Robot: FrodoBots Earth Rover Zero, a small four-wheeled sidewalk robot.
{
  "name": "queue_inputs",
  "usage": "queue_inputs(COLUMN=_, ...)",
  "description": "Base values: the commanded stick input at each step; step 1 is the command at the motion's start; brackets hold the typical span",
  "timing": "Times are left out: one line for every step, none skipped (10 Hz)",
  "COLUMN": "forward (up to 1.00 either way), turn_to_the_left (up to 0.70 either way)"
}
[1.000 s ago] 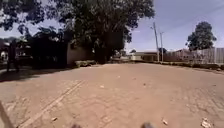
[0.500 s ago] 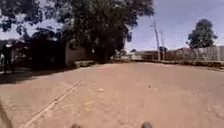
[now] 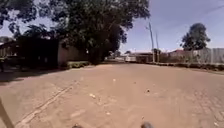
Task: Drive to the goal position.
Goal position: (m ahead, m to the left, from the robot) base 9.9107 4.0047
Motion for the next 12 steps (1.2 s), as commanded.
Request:
queue_inputs(forward=0.70, turn_to_the_left=-0.35)
queue_inputs(forward=0.70, turn_to_the_left=-0.35)
queue_inputs(forward=0.70, turn_to_the_left=0.00)
queue_inputs(forward=0.70, turn_to_the_left=0.00)
queue_inputs(forward=0.70, turn_to_the_left=0.00)
queue_inputs(forward=0.70, turn_to_the_left=0.00)
queue_inputs(forward=0.70, turn_to_the_left=0.00)
queue_inputs(forward=0.70, turn_to_the_left=0.00)
queue_inputs(forward=0.70, turn_to_the_left=0.00)
queue_inputs(forward=0.70, turn_to_the_left=0.00)
queue_inputs(forward=0.70, turn_to_the_left=0.00)
queue_inputs(forward=0.70, turn_to_the_left=0.00)
